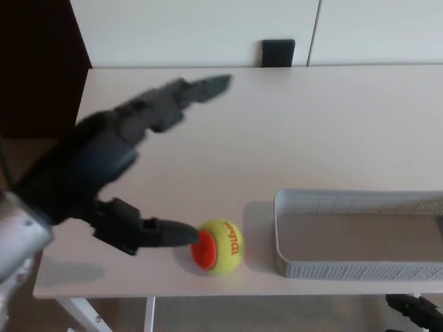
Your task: The robot walk towards a table in front and uses its left hand to pickup a tennis ball on the left side and put it in a container on the right hand side
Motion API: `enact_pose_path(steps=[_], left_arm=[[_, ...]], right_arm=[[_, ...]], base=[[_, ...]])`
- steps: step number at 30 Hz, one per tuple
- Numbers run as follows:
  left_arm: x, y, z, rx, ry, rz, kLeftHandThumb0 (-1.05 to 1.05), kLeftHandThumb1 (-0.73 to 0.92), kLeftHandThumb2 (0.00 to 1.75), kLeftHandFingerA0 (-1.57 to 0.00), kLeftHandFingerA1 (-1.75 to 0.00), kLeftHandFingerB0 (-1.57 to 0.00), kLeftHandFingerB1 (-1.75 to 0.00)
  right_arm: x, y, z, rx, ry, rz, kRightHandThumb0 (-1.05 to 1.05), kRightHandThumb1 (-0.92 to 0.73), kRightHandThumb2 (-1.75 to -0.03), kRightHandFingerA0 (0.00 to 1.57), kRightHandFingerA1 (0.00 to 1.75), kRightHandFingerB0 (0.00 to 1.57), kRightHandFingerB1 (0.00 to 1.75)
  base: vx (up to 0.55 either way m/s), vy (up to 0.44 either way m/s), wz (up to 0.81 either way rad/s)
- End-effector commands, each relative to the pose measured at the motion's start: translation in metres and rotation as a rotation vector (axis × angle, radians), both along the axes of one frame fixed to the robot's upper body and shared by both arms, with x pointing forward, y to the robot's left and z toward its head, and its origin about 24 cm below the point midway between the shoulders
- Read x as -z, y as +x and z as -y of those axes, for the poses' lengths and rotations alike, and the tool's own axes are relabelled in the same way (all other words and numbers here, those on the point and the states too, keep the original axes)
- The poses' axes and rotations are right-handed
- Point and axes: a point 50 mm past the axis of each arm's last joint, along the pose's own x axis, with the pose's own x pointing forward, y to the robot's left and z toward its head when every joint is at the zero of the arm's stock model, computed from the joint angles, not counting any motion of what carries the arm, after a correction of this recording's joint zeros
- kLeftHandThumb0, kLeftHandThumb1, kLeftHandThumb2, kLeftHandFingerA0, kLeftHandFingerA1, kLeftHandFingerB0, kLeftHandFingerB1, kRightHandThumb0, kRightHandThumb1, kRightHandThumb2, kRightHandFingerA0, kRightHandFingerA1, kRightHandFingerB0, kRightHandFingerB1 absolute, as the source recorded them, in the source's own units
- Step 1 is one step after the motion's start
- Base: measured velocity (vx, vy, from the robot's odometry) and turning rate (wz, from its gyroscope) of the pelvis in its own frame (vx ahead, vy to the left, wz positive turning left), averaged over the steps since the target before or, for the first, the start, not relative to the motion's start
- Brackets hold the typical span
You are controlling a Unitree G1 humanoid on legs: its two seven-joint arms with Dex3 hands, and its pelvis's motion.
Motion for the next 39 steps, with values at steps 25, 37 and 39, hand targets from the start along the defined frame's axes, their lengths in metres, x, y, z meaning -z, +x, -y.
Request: enact_pose_path(steps=[25, 37, 39], left_arm=[[0.064, 0.035, 0.028, -0.266, 0.746, 0.105, -0.51, 0.36, 0.63, -0.09, -0.35, -0.05, -0.22], [0.083, 0.032, 0.033, -0.258, 0.8, 0.11, -0.29, 0.25, 0.83, 0.0, -0.47, 0.0, -0.48], [0.088, 0.031, 0.035, -0.252, 0.813, 0.106, -0.29, 0.25, 0.83, 0.0, -0.47, 0.0, -0.48]], right_arm=[[-0.008, 0.015, 0.005, -0.028, -0.075, 0.007, 0.02, -0.76, -0.63, 0.17, 0.54, 0.15, 0.47], [-0.009, 0.017, 0.003, -0.02, -0.059, 0.011, 0.02, -0.55, -0.99, 0.11, 0.55, 0.1, 0.53], [-0.009, 0.019, 0.004, -0.015, -0.052, 0.011, 0.02, -0.55, -0.99, 0.11, 0.55, 0.1, 0.53]], base=[[0.0, 0.0, 0.0], [0.0, 0.0, 0.0], [0.0, 0.0, 0.0]])
